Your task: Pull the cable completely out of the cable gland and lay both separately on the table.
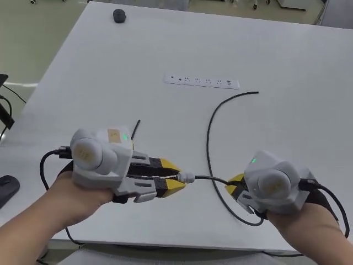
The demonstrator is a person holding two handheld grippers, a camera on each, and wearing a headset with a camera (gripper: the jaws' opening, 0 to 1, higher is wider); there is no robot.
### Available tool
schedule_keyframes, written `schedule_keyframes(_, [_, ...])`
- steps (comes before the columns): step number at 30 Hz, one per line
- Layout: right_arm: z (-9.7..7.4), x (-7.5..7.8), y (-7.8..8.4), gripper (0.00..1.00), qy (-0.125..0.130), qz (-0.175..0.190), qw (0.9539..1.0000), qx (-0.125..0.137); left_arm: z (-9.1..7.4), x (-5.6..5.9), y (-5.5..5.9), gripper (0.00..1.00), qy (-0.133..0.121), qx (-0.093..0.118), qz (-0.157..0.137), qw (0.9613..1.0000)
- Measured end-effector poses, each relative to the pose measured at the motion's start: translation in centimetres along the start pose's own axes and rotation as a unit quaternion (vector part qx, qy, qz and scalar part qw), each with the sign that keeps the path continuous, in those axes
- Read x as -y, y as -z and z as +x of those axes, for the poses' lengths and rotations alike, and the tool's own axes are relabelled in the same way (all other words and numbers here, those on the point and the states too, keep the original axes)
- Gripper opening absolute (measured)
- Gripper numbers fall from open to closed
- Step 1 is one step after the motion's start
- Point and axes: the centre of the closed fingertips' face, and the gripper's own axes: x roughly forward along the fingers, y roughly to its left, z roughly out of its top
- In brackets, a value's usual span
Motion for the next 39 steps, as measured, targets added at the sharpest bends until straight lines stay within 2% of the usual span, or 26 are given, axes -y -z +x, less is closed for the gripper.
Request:
schedule_keyframes(3, [-0.4,0.0,-0.3,0.01,0.001,-0.017,0.9998,0.005,-0.1,-0.2,0.2,0.15,-0.004,-0.005,0.0,1.0])
schedule_keyframes(5, [-0.9,0.1,-0.6,0.03,0.001,-0.015,0.9998,0.01,-0.1,-0.2,0.4,0.15,-0.005,-0.007,-0.002,1.0])
schedule_keyframes(7, [-1.4,-0.4,-1.4,0.08,-0.015,0.006,0.9995,0.028,-0.2,-0.1,0.4,0.15,-0.005,-0.008,0.0,1.0])
schedule_keyframes(9, [-2.1,-0.6,-2.1,0.13,-0.012,-0.002,0.9994,0.032,-0.1,0.0,0.4,0.15,-0.005,-0.008,0.002,1.0])
schedule_keyframes(13, [-3.3,-1.7,-4.9,0.16,-0.01,-0.047,0.9973,0.055,0.0,0.1,0.4,0.15,-0.004,-0.009,0.003,0.9999])
schedule_keyframes(16, [-3.4,-3.3,-7.0,0.16,-0.013,-0.11,0.9923,0.057,0.0,0.2,0.5,0.15,-0.002,-0.01,0.003,0.9999])
schedule_keyframes(17, [-3.4,-3.5,-7.2,0.15,-0.013,-0.115,0.9915,0.059,0.0,0.2,0.5,0.15,-0.002,-0.01,0.003,0.9999])
schedule_keyframes(18, [-3.2,-4.0,-7.8,0.15,-0.012,-0.137,0.9886,0.062,0.1,0.2,0.5,0.15,-0.001,-0.01,0.004,0.9999])
schedule_keyframes(20, [-2.7,-4.5,-8.1,0.13,-0.005,-0.171,0.9837,0.054,0.1,0.2,0.4,0.15,-0.001,-0.009,0.005,0.9999])
schedule_keyframes(22, [-2.2,-4.9,-8.0,0.11,-0.003,-0.191,0.9807,0.04,0.2,0.2,0.4,0.15,-0.001,-0.008,0.006,1.0])
schedule_keyframes(25, [-1.9,-5.1,-7.9,0.06,-0.004,-0.19,0.981,0.038,0.1,0.3,0.4,0.15,0.001,-0.009,0.007,0.9999])
schedule_keyframes(28, [-1.9,-5.1,-8.0,0.02,0.005,-0.205,0.9779,0.04,0.1,0.3,0.5,0.15,0.001,-0.01,0.007,0.9999])
schedule_keyframes(30, [-1.9,-5.1,-8.0,0.02,0.007,-0.205,0.9779,0.039,0.0,0.3,0.4,0.15,0.001,-0.008,0.008,0.9999])
schedule_keyframes(35, [-1.9,-4.8,-8.0,0.0,0.012,-0.178,0.983,0.042,-0.2,0.2,-0.1,0.15,0.001,0.003,0.003,1.0])
schedule_keyframes(39, [-1.7,-4.7,-7.7,0.0,0.006,-0.152,0.9874,0.043,-0.2,0.2,-0.2,0.15,0.001,0.008,0.009,0.9999])
